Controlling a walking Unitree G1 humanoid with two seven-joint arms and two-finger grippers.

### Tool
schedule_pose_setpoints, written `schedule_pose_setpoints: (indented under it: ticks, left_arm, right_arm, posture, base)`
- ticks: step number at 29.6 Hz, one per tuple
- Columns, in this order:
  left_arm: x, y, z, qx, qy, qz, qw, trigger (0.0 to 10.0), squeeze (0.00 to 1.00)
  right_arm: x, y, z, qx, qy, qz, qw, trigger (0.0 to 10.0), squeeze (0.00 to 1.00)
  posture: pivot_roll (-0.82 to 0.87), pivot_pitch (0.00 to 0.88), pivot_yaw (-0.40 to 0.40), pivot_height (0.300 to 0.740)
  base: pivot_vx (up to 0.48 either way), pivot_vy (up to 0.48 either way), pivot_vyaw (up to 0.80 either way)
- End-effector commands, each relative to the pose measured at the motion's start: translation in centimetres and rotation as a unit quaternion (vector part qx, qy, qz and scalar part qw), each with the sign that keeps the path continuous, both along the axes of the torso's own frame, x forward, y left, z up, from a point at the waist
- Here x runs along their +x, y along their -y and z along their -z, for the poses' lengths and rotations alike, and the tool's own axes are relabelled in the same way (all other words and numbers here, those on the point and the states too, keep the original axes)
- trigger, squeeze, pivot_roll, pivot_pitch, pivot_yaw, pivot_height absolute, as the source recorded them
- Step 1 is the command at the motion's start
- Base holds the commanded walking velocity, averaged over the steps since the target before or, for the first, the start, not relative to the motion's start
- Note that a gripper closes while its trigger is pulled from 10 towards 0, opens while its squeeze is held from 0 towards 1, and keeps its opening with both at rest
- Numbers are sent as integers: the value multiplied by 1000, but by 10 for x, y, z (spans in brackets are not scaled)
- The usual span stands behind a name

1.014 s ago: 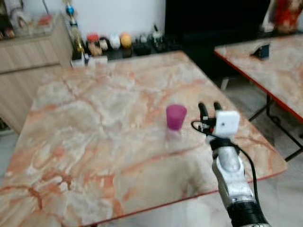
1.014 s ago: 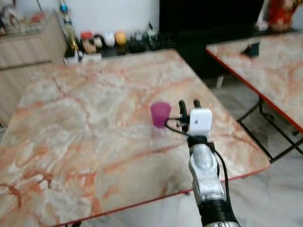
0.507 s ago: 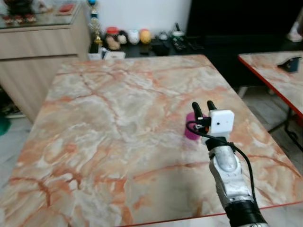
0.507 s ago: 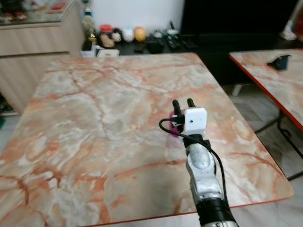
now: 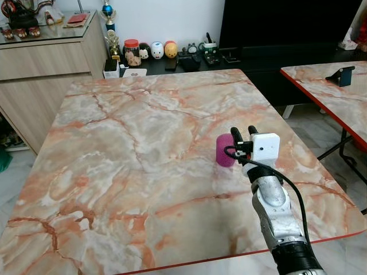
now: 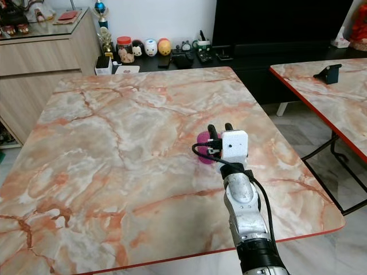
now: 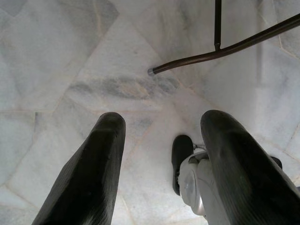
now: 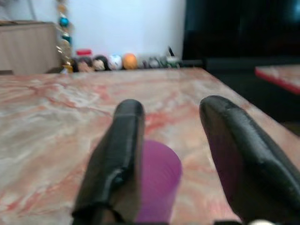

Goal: Setting the table

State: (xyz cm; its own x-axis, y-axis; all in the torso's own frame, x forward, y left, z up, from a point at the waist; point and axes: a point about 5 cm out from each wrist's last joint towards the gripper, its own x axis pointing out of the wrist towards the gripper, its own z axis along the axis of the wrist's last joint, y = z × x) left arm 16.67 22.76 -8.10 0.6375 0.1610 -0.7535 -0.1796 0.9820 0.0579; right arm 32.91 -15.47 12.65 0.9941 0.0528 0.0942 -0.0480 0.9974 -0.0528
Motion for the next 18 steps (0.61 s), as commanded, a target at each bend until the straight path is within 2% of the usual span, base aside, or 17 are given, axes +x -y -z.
schedule_pose_setpoints:
  ticks: [1,3,6,12,17,18]
  left_arm:
    - [-6,-1,3,1,-13,-2,1000,10000,0]
    - [-7,-1,3,2,-14,-2,1000,10000,0]
    - [-6,-1,3,1,-14,-2,1000,10000,0]
    - [-7,-3,3,3,-13,-6,1000,10000,0]
    - [-8,-5,3,4,-15,-8,1000,10000,0]
    - [-8,-6,3,5,-15,-8,1000,10000,0]
  right_arm:
    - [5,0,-1,8,-20,-2,1000,10000,1000]
    - [8,-5,5,0,-67,-29,997,10000,1000]
    - [11,-12,3,5,-71,-59,996,10000,1000]
    - [20,-20,-12,-23,-79,-104,991,10000,1000]
    - [28,-18,-21,-48,-87,-110,989,10000,1000]
    - [29,-16,-21,-58,-97,-111,987,10000,329]
  posture:
    - [-111,0,-1,719]
    - [-117,0,0,719]
    - [-115,0,2,719]
    - [-113,0,2,719]
    - [-112,0,4,719]
    - [-110,0,4,719]
  base:
    - [0,0,0]
    - [0,0,0]
    - [0,0,0]
    - [0,0,0]
    - [0,0,0]
    - [0,0,0]
